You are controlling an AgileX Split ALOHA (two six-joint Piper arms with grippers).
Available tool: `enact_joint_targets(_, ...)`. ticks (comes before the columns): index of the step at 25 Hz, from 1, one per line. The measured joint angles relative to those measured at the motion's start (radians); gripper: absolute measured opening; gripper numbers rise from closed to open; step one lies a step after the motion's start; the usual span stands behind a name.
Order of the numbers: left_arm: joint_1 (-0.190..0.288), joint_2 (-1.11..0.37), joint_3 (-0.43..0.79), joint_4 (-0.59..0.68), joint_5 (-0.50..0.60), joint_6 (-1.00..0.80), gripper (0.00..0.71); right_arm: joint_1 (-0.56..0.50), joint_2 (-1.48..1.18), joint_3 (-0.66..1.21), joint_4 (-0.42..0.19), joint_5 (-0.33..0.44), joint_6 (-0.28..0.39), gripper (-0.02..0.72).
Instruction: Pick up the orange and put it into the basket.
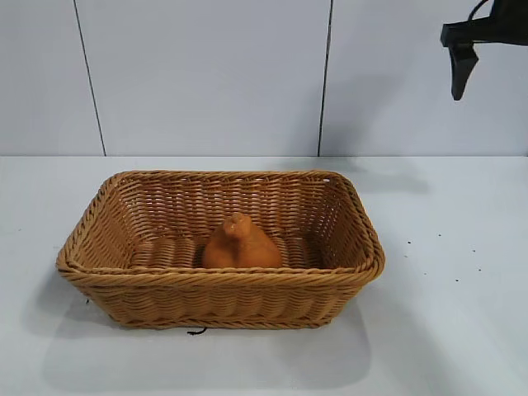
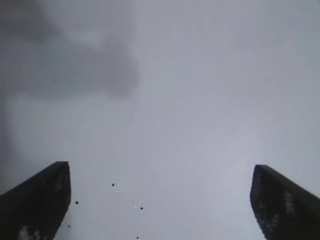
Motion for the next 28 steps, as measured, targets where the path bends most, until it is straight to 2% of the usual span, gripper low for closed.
enact_joint_targets(6,0.000,0.000,0.000,0.000,0.000,0.000,0.696,0.002,-0.164,0.253,0.010,0.000,-0.028,0.673)
enact_joint_targets(19,0.000,0.000,0.000,0.000,0.000,0.000,0.696,0.002,-0.737,0.976,0.028,0.001,-0.041,0.673)
enact_joint_targets(23,0.000,0.000,0.000,0.000,0.000,0.000,0.696,0.002,-0.886,1.113,0.028,0.000,-0.056,0.673)
enact_joint_targets(28,0.000,0.000,0.000,0.000,0.000,0.000,0.696,0.002,-1.227,1.349,0.035,-0.104,-0.087,0.673)
